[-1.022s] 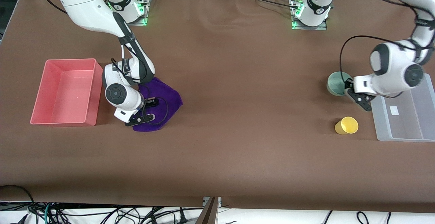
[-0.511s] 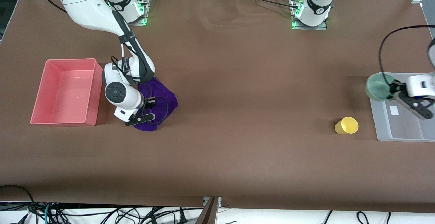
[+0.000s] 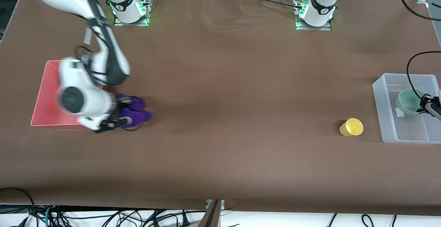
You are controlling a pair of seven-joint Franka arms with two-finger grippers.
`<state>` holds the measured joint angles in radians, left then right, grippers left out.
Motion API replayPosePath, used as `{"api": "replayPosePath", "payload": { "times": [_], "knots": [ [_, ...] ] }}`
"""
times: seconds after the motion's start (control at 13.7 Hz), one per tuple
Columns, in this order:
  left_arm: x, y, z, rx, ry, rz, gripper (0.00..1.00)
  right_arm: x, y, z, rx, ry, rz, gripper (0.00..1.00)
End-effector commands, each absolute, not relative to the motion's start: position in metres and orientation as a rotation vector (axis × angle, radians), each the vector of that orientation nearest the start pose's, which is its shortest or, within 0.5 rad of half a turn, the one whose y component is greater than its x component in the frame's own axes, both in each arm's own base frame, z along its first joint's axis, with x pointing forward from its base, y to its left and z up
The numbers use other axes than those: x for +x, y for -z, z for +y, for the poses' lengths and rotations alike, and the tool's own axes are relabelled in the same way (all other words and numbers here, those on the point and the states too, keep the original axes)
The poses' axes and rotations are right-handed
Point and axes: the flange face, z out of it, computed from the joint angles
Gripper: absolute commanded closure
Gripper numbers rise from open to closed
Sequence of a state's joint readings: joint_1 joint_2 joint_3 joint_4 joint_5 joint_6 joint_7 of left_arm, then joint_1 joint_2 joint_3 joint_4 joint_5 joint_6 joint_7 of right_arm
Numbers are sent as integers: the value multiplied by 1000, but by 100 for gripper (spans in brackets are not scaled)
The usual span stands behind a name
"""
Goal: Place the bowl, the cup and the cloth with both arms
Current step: 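Move the cloth over the pink bin while the left gripper carries the cup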
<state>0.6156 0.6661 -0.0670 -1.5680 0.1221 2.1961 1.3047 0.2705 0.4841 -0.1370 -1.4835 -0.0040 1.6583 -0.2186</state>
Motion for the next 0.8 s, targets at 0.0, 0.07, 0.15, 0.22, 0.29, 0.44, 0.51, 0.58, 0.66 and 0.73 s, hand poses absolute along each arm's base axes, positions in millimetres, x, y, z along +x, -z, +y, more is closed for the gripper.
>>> {"api": "replayPosePath", "payload": {
  "times": [0.0,0.07,0.15,0.22,0.29,0.44,0.51,0.58,0.66,0.73],
  "knots": [
    [596,-227,382,-2865,-59,1276,98,646,-429,25,-3024,-690,-657,100],
    [596,-219,381,-2876,-63,1275,56,643,-436,-12,-3007,-715,-684,100],
    [595,-219,383,-2886,-57,1260,1,637,-439,-51,-2983,-729,-720,100],
    [596,-228,383,-2880,-53,1268,0,631,-434,-88,-2950,-746,-758,100],
    [600,-244,378,-2876,-43,1275,0,623,-424,-115,-2916,-766,-766,100],
    [614,-301,348,-2884,-60,1288,0,611,-393,-151,-2896,-799,-710,100],
    [622,-330,330,-2899,-66,1261,0,604,-376,-162,-2886,-801,-707,100],
    [628,-345,312,-2941,-96,1203,0,597,-360,-173,-2879,-804,-700,100],
    [634,-357,292,-2989,-133,1111,0,590,-345,-182,-2876,-798,-678,100],
    [640,-363,267,-3037,-180,1000,0,587,-334,-185,-2875,-792,-669,100]
  ]
}}
